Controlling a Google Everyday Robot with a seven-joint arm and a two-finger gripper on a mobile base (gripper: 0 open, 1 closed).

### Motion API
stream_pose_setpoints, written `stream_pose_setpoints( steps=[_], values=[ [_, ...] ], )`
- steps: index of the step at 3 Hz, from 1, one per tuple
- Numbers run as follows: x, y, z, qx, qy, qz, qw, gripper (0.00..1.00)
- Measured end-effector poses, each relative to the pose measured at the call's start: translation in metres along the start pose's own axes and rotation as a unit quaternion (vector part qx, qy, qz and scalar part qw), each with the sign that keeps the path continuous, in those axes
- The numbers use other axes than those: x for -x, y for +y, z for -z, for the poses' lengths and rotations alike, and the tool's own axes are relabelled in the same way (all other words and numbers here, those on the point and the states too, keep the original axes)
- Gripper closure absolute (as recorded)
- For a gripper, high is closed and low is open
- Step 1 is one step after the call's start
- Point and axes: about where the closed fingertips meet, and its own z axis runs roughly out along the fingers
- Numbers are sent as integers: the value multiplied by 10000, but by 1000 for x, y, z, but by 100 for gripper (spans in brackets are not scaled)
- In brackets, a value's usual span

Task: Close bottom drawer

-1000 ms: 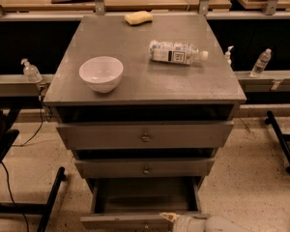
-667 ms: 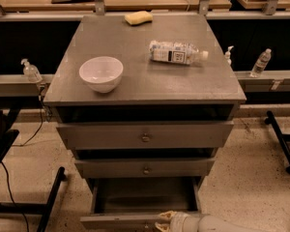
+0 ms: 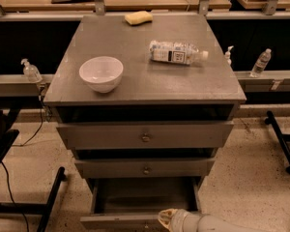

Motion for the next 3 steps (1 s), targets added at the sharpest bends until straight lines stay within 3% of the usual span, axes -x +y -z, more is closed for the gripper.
stream_pose_setpoints(
  steps=[1,2,3],
  values=[
    [-22,-9,-4,-694,5,-81,9976,100],
    [-49,-26,0,-1427,-166,-125,9895,100],
    [-69,-33,0,-1573,-406,-172,9866,100]
  ],
)
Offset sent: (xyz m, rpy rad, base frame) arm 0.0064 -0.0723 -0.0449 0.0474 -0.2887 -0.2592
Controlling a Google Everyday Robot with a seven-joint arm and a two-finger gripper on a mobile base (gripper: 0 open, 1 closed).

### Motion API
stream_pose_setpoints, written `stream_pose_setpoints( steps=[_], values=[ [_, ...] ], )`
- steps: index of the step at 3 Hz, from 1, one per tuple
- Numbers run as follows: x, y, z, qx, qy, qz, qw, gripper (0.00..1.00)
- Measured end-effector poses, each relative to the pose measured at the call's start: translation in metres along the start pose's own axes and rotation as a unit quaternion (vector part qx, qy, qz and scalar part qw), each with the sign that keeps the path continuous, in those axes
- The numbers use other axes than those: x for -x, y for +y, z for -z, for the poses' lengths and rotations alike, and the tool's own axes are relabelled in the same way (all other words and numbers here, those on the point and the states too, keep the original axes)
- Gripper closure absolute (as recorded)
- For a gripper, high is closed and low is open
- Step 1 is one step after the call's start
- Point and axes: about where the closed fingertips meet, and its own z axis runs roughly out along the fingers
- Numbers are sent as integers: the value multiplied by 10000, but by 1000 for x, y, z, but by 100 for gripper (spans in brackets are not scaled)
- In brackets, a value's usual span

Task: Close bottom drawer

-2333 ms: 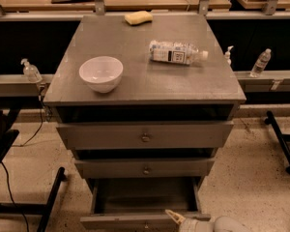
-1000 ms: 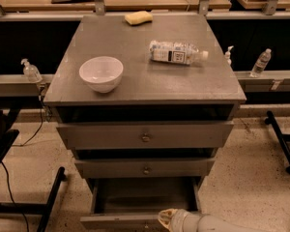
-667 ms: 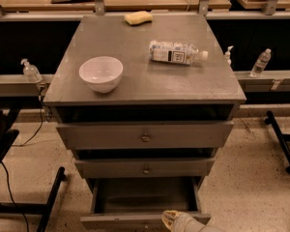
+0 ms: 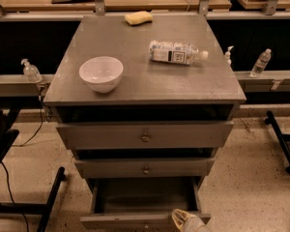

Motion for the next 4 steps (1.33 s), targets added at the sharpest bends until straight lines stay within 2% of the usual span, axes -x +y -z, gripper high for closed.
stream_pose_setpoints(
  steps=[1,2,3,4],
  values=[
    [-18,-20,0,-193,-271,-33,9994,100],
    [-36,-36,3,-172,-684,51,9975,100],
    [-43,-25,10,138,-1016,166,9946,100],
    [-38,-5,18,617,-1515,429,9856,100]
  ],
)
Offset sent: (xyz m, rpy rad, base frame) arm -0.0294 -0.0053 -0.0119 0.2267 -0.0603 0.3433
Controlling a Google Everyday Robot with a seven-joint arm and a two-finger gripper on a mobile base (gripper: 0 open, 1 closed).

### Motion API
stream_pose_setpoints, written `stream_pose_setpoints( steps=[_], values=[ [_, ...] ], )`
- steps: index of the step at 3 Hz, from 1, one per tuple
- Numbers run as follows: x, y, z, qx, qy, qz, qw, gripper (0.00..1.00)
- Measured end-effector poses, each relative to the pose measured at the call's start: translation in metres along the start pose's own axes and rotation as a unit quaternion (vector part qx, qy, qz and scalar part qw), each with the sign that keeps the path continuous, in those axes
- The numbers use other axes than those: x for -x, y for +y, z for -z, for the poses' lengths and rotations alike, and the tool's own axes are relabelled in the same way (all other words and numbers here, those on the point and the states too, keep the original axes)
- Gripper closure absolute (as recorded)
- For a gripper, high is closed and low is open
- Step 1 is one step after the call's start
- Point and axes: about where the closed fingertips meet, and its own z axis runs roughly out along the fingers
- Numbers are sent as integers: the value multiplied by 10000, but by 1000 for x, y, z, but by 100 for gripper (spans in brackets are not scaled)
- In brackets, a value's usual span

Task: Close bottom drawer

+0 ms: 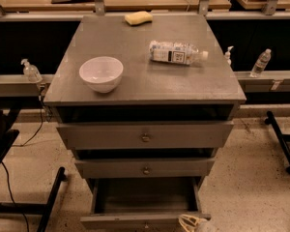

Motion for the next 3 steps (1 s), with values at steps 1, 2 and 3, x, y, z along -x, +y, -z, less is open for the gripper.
stream_pose_setpoints(
  steps=[1,2,3],
  values=[
    [16,24,0,632,-504,170,9966,100],
    [29,53,-7,1452,-769,253,9861,100],
    [45,75,-15,1728,-770,132,9819,100]
  ],
)
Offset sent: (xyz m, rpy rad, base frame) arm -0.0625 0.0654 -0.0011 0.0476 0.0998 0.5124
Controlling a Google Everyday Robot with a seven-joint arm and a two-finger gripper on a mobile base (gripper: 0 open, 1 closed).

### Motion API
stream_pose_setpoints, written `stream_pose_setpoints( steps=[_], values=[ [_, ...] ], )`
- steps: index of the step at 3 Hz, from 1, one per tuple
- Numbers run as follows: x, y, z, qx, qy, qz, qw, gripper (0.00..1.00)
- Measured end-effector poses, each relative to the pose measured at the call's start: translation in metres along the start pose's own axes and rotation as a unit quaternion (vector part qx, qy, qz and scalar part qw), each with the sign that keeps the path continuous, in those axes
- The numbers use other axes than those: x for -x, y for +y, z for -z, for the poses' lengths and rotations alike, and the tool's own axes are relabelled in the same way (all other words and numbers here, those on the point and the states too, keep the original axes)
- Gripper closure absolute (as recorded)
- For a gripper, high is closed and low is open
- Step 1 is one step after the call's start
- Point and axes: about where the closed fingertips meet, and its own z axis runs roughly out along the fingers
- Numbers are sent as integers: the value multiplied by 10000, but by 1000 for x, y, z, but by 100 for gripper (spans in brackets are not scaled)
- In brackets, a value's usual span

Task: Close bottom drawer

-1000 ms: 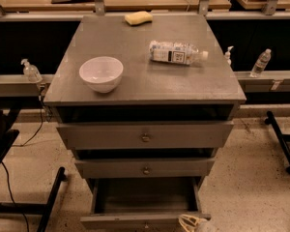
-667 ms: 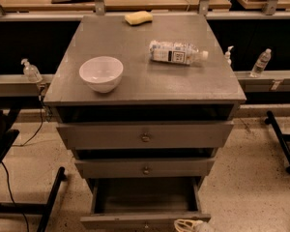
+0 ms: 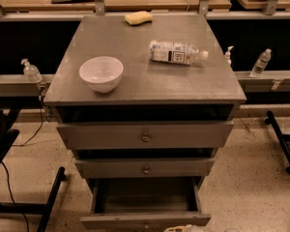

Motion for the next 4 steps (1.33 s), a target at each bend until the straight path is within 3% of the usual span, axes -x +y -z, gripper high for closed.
stream_pose_setpoints(
  steps=[1,2,4],
  values=[
    [1,-6,-19,-362,352,-207,9985,100],
    [1,-20,-33,-739,723,-420,9938,100],
    [-20,-56,-48,-1319,1556,-693,9765,100]
  ],
)
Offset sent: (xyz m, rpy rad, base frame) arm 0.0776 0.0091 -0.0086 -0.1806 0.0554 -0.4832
